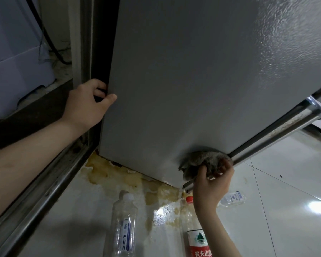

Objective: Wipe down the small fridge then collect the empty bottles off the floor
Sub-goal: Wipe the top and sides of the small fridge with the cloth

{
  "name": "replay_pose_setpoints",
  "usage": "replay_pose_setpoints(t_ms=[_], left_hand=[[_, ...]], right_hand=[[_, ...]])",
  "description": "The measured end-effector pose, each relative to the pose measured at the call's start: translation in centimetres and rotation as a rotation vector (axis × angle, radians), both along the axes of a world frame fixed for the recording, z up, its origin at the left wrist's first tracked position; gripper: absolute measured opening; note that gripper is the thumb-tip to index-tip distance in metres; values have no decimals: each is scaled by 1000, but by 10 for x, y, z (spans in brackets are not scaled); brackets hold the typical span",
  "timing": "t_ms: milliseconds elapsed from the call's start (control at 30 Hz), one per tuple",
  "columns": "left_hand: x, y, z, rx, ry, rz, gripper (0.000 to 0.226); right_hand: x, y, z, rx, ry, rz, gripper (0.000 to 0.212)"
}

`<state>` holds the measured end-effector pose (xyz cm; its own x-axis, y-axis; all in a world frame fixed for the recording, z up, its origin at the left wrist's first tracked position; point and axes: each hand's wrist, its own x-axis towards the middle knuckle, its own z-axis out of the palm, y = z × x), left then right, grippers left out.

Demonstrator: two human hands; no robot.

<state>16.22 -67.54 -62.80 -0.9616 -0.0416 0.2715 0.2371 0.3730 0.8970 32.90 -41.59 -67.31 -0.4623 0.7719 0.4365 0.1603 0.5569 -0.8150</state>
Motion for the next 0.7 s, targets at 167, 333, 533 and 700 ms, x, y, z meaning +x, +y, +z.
replay_pose_setpoints(t_ms=[167, 333, 533, 700], left_hand=[[1, 0, 1, 7, -12, -1, 28], [2, 1, 3, 1, -35, 4, 29], [4, 0, 4, 9, -48, 8, 28], [4, 1, 5, 11, -56, 3, 26]], right_hand=[[-9, 1, 25, 72, 99, -11, 48], [-8, -4, 29, 105, 85, -2, 49], [-18, -23, 33, 218, 9, 143, 50], [-22, -34, 32, 253, -50, 156, 47]])
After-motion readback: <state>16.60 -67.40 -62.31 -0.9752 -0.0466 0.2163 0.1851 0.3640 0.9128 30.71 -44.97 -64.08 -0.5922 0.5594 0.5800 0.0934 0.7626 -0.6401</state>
